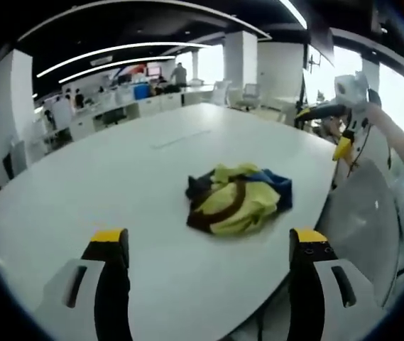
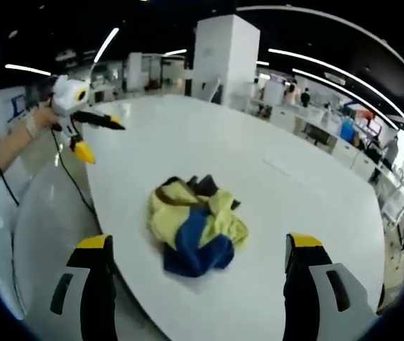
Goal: Fold the garment on the visible template until the final outline fits inside the template.
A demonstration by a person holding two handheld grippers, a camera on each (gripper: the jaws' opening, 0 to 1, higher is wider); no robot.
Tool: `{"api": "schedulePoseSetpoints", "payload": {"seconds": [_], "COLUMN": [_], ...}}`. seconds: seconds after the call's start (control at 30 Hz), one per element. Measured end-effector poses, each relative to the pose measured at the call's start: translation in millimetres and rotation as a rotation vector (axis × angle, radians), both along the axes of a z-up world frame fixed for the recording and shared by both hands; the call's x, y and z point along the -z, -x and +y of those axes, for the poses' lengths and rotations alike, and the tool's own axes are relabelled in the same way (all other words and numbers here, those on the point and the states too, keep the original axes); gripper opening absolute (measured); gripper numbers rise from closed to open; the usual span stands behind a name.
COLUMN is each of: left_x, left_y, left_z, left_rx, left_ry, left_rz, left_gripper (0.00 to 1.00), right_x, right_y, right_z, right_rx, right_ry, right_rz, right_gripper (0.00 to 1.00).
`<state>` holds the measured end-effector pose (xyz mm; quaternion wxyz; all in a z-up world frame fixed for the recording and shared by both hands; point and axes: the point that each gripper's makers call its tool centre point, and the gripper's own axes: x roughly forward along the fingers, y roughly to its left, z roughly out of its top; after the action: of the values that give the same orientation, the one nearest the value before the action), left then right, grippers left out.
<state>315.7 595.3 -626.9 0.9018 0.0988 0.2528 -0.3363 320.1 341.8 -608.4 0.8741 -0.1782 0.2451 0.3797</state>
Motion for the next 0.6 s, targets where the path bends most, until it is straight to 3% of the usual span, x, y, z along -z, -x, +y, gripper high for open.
{"api": "schedulePoseSetpoints", "payload": {"seconds": [0.17,0.37,0.47,0.6], "left_x": [6.8,11.5,15.9,19.5], "left_y": [-4.0,-3.7,-2.8,-4.2], "left_z": [5,-1,0,1], "left_rx": [-0.008,0.011,0.021,0.017], "left_ry": [-0.065,-0.054,-0.095,-0.091], "left_rz": [0.008,0.017,0.026,0.028], "left_gripper": [0.89,0.89,0.88,0.87], "right_x": [4.2,14.5,17.8,15.3], "right_y": [-6,-7,-7,-4], "right_z": [7,15,19,32], "right_rx": [-0.017,-0.055,-0.077,-0.104], "right_ry": [-0.008,0.001,0.021,-0.060], "right_rz": [0.006,0.034,0.035,0.065], "right_gripper": [0.99,0.91,0.87,0.86]}}
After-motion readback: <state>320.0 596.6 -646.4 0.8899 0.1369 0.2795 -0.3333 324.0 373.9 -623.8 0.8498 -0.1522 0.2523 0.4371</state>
